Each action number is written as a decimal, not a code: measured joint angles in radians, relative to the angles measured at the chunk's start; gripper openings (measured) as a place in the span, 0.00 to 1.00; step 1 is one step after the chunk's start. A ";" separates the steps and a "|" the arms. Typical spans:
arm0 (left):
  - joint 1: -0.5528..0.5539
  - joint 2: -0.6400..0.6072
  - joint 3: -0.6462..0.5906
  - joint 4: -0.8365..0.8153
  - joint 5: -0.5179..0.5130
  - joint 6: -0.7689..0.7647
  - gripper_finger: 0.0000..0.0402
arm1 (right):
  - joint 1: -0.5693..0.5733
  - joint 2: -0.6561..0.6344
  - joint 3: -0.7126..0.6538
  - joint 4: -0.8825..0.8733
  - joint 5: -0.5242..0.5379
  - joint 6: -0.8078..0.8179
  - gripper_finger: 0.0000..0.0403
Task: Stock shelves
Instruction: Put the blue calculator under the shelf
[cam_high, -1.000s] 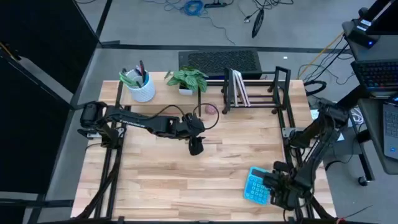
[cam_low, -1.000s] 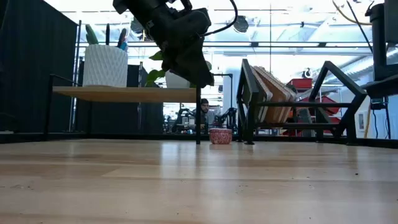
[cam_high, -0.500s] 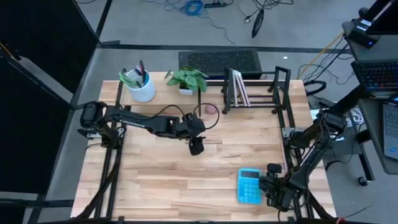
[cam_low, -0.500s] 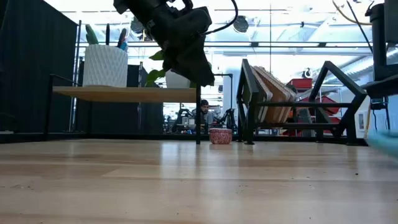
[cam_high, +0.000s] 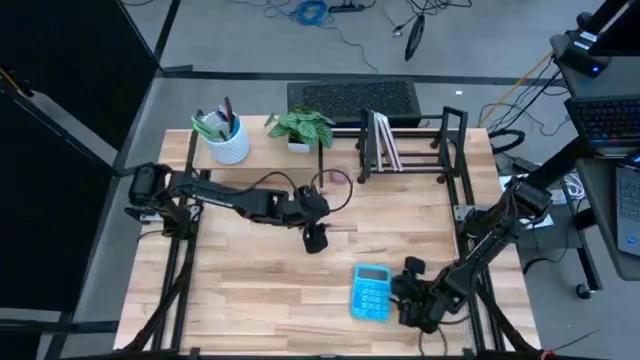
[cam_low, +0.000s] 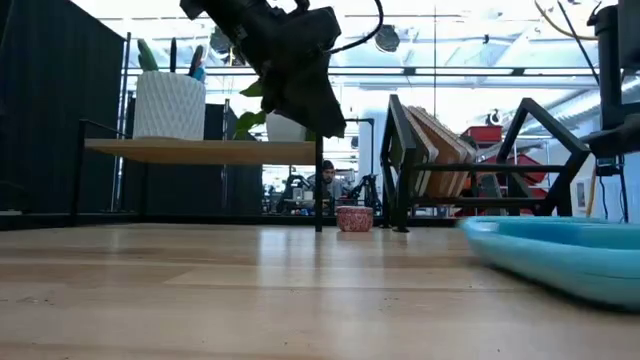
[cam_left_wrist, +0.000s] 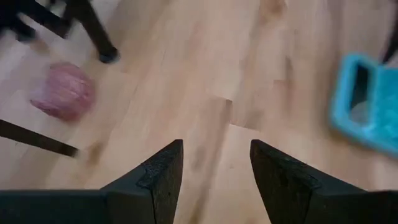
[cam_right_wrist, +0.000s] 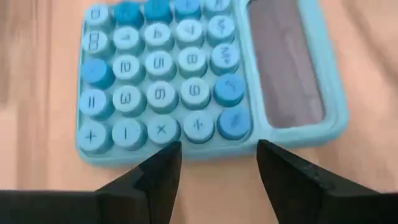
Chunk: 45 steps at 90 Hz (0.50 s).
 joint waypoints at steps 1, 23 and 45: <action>-0.003 0.000 0.000 -0.002 0.007 -0.005 0.43 | -0.008 0.006 0.000 0.013 0.005 -0.012 0.48; -0.091 0.000 0.000 -0.081 0.057 -0.035 0.43 | -0.157 0.141 0.005 0.315 0.012 -0.256 0.48; -0.173 0.000 0.000 -0.081 0.049 -0.092 0.43 | -0.281 0.151 0.000 0.494 0.002 -0.461 0.48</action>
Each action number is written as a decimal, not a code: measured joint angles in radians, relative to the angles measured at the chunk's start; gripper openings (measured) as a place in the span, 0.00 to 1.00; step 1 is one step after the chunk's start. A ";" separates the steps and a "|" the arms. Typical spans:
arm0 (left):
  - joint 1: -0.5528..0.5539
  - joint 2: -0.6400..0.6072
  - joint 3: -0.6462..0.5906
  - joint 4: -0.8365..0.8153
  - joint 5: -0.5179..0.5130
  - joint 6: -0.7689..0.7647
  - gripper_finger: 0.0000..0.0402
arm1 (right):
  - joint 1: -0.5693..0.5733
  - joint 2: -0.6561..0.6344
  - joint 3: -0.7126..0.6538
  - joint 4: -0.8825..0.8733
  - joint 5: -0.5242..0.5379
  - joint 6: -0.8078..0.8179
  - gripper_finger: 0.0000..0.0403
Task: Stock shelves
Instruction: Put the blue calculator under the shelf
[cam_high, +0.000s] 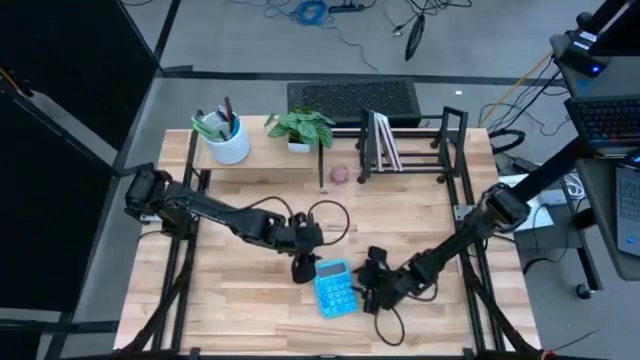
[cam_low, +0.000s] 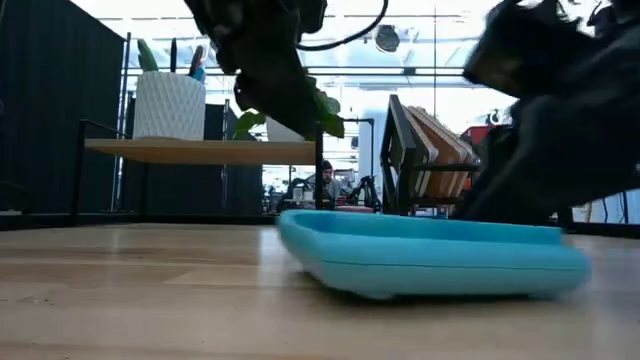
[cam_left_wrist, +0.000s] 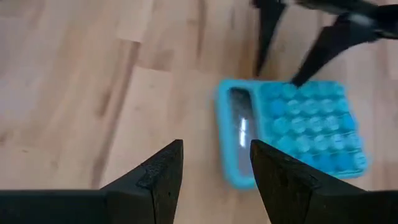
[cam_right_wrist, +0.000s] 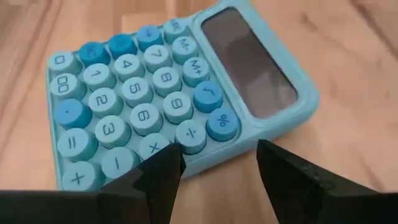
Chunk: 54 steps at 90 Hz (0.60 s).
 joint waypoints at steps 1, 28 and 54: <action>-0.005 0.000 0.000 0.001 -0.006 -0.004 0.43 | -0.006 0.000 -0.001 0.006 0.002 -0.010 0.48; -0.104 0.028 0.000 0.069 -0.071 -0.202 0.43 | -0.085 -0.121 0.002 -0.166 -0.020 -0.073 0.48; -0.119 0.185 0.003 0.315 0.026 -0.415 0.43 | -0.056 -0.222 0.003 -0.386 0.013 0.079 0.48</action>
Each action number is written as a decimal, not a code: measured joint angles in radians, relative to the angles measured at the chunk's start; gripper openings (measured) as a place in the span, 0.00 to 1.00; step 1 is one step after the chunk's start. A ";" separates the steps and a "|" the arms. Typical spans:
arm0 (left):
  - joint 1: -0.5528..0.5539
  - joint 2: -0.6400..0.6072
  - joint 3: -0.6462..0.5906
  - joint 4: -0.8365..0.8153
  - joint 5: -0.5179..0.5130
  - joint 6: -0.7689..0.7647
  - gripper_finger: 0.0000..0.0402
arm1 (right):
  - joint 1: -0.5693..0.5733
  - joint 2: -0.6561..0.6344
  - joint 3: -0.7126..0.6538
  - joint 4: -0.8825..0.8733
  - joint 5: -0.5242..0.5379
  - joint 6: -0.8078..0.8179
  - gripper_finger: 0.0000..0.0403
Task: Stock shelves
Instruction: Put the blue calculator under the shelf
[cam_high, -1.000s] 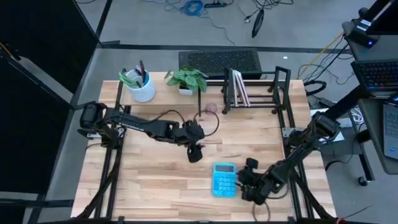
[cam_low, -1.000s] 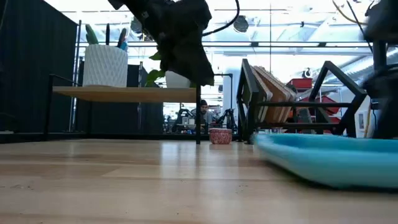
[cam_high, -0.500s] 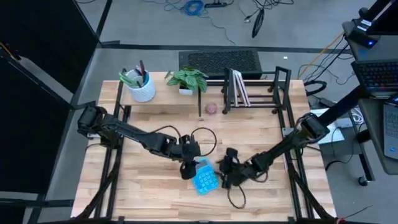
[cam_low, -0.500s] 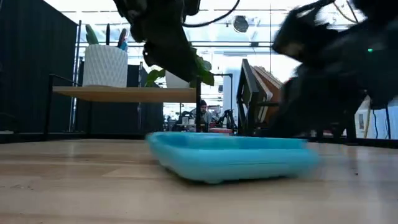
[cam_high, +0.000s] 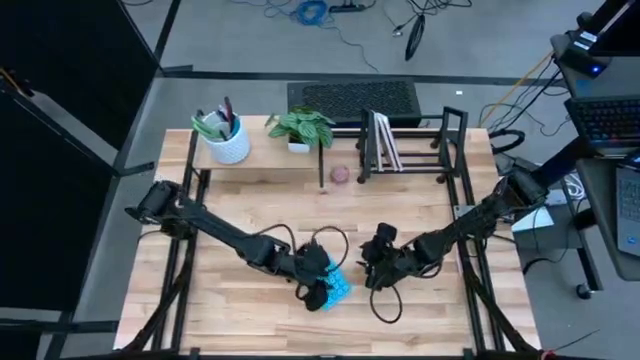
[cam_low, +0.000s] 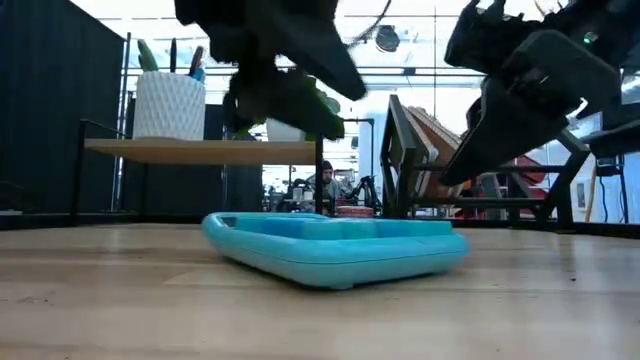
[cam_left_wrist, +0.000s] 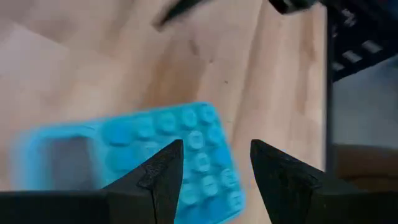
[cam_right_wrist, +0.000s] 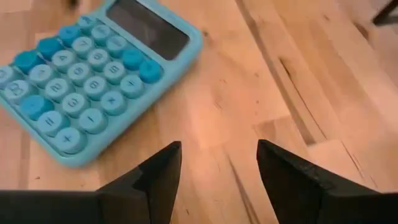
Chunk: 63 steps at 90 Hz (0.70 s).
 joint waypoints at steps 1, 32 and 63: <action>0.000 0.007 0.001 0.000 0.003 -0.007 0.43 | 0.002 0.001 0.000 -0.003 0.007 0.004 0.48; -0.022 0.085 0.013 -0.096 -0.050 -0.023 0.43 | 0.040 0.040 0.000 -0.001 0.071 0.077 0.48; -0.022 0.070 0.013 -0.300 -0.045 0.239 0.43 | 0.044 0.041 0.000 0.003 0.076 0.082 0.48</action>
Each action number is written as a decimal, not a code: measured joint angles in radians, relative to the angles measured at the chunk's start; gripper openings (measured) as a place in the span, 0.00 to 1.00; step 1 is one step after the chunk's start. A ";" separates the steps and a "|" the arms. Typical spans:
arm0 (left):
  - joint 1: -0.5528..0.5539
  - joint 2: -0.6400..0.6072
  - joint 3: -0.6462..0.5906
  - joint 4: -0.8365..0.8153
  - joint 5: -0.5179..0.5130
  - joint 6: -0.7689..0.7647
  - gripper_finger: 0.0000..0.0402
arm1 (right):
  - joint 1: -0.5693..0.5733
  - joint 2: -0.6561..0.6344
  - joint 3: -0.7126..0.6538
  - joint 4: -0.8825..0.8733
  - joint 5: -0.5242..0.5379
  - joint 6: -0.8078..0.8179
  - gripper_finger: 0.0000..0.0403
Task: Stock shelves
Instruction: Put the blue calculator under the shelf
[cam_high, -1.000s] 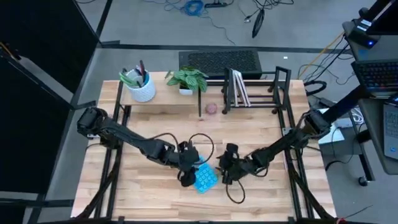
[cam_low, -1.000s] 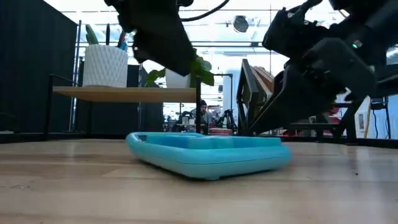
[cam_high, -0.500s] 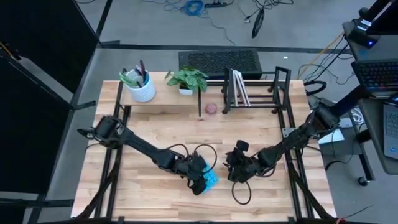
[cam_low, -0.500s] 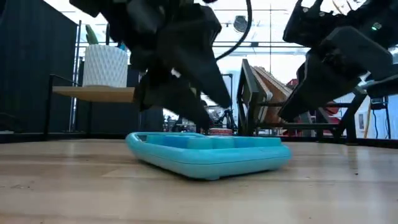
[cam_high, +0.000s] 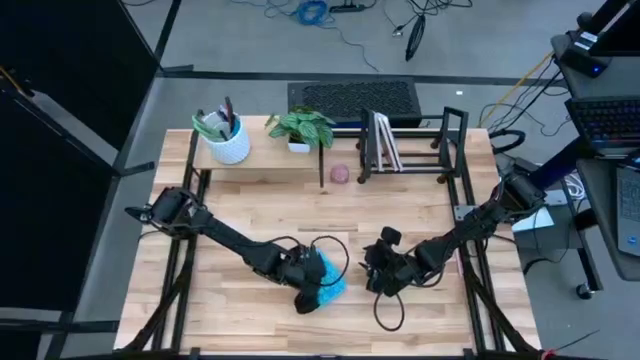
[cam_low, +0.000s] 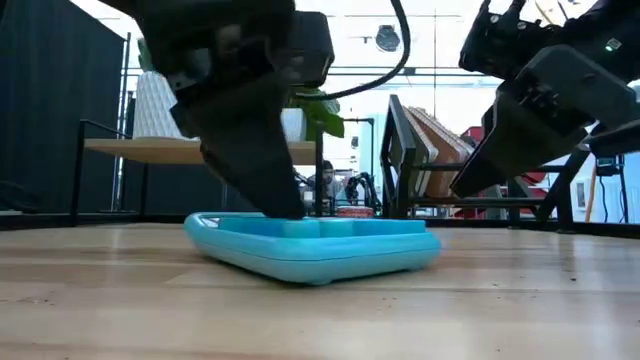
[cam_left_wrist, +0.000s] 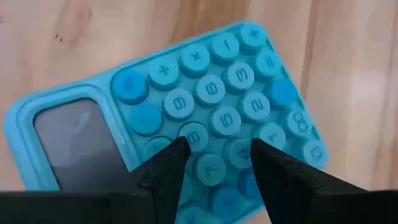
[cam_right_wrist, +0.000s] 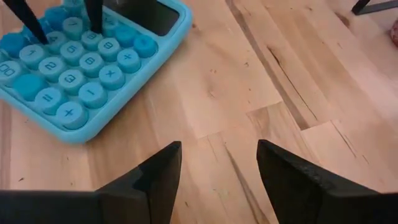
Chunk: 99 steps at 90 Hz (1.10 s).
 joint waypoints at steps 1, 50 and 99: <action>0.000 0.000 0.000 -0.011 0.000 0.005 0.43 | 0.000 0.000 0.000 0.000 0.000 0.000 0.48; 0.013 -0.036 0.002 -0.203 -0.028 0.143 0.43 | 0.001 0.000 0.000 0.001 0.020 0.018 0.48; -0.071 -0.150 0.064 -0.352 -0.173 -0.042 0.43 | -0.003 0.179 0.000 0.454 -0.139 -0.140 0.48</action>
